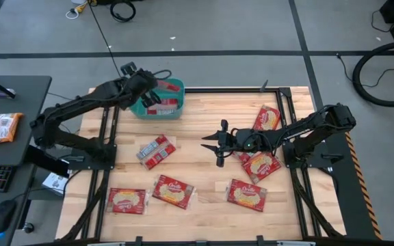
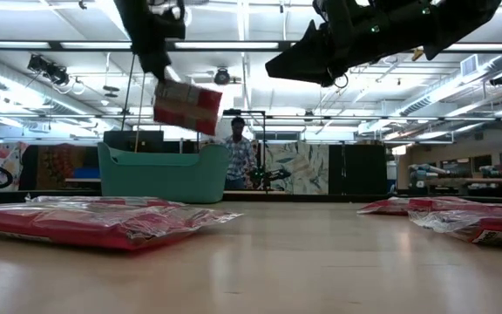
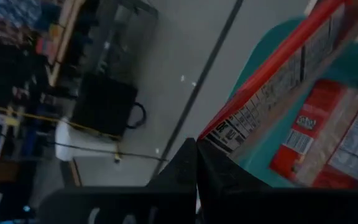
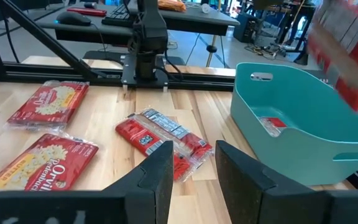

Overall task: Sort popcorn bags into baskets
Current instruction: Put the popcorn bag into the bin

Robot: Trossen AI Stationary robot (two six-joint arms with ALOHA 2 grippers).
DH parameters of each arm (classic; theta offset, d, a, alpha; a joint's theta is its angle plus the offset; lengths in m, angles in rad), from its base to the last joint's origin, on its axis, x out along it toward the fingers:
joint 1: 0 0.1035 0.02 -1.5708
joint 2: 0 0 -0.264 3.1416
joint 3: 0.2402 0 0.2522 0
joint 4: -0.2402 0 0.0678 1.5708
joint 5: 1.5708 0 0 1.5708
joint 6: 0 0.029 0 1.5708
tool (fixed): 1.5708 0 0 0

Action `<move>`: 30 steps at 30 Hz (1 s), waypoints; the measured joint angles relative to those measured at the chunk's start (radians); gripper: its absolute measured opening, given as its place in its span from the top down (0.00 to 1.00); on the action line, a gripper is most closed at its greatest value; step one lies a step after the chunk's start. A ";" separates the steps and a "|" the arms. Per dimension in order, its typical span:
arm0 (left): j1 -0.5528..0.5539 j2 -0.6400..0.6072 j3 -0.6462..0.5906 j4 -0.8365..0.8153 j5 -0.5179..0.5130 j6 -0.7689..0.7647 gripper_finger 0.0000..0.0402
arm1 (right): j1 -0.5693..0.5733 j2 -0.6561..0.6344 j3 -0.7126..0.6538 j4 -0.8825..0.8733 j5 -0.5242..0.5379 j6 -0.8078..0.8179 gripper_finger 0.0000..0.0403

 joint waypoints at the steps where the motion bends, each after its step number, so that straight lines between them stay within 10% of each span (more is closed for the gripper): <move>1: 0.023 0.002 -0.018 -0.001 0.024 0.000 1.00 | 0.001 0.000 0.000 -0.001 -0.001 0.000 0.69; 30: 0.270 0.037 -0.339 0.261 0.343 -0.172 0.93 | 0.001 0.000 0.000 -0.001 -0.017 0.001 0.69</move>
